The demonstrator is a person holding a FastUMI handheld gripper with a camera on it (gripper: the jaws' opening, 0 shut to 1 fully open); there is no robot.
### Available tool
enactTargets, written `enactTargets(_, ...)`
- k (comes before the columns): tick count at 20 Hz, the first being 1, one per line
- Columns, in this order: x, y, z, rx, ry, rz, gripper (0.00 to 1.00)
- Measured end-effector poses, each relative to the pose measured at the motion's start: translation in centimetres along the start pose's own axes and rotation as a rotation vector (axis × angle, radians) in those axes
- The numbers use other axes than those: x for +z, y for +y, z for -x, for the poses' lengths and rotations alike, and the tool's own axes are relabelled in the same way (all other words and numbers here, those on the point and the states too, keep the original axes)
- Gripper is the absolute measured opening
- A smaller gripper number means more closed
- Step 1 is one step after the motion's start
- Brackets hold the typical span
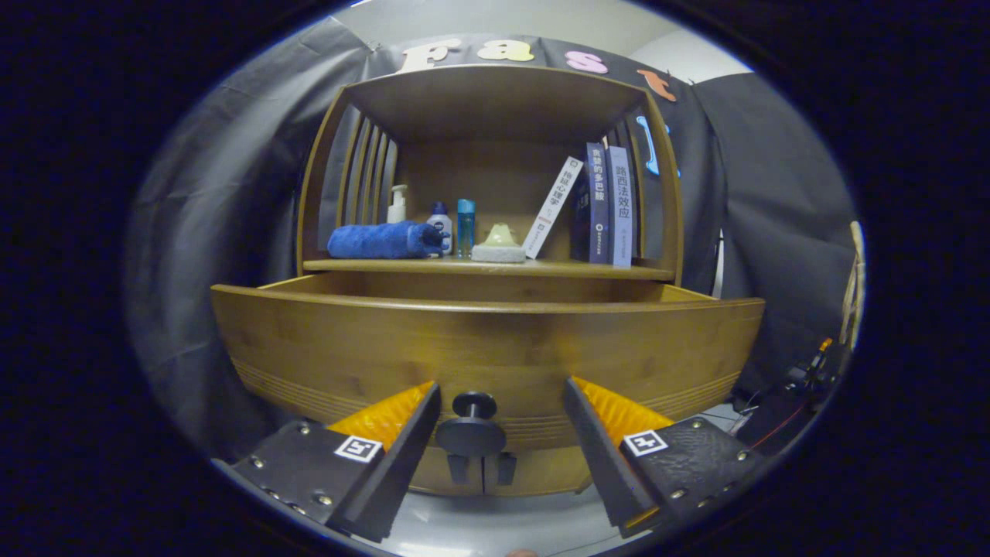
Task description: Pull open the drawer, take out the items inside it, and place them on the countertop above the cabinet.
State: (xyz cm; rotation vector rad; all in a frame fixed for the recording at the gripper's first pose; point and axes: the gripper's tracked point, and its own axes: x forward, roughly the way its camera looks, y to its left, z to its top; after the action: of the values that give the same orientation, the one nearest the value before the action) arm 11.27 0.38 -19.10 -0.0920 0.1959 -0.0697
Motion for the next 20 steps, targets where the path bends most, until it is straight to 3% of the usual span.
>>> enactTargets(5,-0.2,0.7,-2.5,0.001,0.046,-0.084,0.98)
enactTargets(20,0.2,1.1,-9.3,0.008,0.072,-0.079,0.98)
